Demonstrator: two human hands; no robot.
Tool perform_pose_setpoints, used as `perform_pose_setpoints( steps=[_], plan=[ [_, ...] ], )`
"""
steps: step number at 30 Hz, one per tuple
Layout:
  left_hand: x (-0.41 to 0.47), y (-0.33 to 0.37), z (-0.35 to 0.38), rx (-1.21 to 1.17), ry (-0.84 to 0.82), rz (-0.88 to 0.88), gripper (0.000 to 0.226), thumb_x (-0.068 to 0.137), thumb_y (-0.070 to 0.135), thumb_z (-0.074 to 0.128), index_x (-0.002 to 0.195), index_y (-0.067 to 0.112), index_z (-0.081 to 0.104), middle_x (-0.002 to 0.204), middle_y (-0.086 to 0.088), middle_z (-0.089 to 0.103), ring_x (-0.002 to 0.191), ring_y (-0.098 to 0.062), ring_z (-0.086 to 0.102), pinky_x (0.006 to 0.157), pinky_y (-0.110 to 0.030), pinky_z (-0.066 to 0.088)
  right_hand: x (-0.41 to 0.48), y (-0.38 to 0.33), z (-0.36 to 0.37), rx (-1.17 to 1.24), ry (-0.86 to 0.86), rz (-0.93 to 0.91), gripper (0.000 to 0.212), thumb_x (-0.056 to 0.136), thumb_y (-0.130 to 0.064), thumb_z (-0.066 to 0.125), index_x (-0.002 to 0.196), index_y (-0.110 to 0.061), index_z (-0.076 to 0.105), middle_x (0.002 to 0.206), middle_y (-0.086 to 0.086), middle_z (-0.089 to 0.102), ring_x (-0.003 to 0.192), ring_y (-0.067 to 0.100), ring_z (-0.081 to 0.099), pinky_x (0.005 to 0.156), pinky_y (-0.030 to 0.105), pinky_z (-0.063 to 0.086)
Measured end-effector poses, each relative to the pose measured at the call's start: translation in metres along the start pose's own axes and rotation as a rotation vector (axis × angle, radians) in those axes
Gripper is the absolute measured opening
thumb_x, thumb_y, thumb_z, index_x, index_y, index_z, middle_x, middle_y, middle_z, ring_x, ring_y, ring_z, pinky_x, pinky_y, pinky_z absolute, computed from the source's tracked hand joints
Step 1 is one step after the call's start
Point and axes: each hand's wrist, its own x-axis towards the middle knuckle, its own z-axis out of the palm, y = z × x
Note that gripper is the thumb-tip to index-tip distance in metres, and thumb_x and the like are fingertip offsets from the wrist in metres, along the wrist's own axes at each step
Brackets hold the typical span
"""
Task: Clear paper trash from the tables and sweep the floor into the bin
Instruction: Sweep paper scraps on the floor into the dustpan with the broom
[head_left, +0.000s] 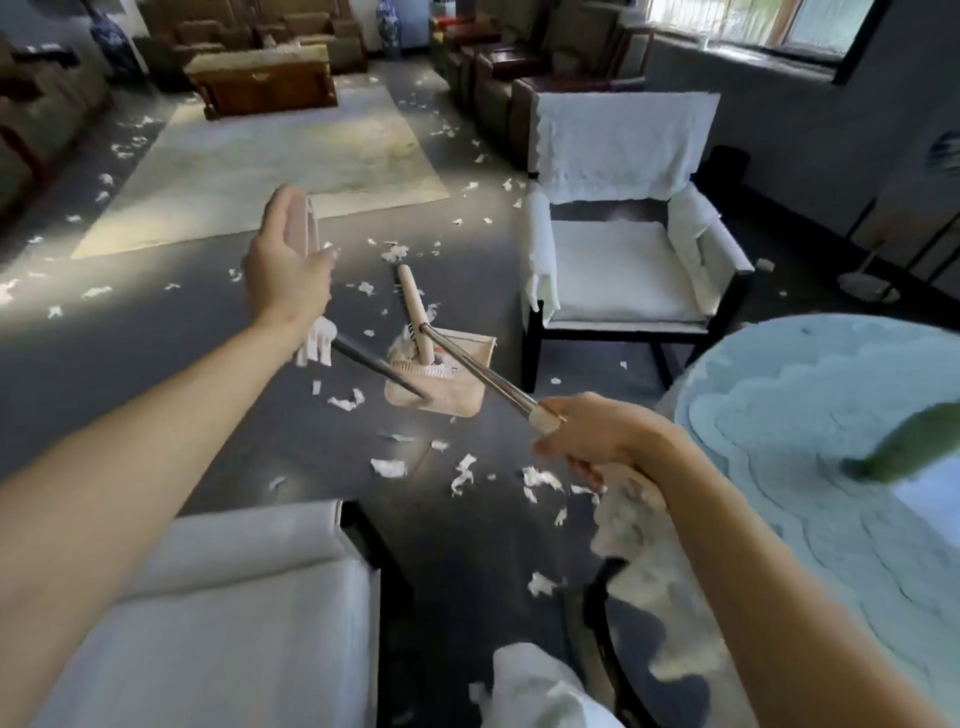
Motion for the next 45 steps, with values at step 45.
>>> perform_pose_setpoints(
  steps=[45],
  plan=[
    [1.277,-0.228,0.904,-0.107,-0.373,0.251,0.063,0.083,0.017,0.068,0.139,0.034,0.043,0.133,0.009,0.054,0.116,-0.013,0.054,0.098,-0.027,0.045,1.241,-0.245,-0.760,0.491,0.328,0.229,0.020,0.094,-0.014,0.060,0.113,-0.012,0.057,0.051,0.003,0.047,0.036,0.011,0.041,0.034,0.019,0.039]
  ],
)
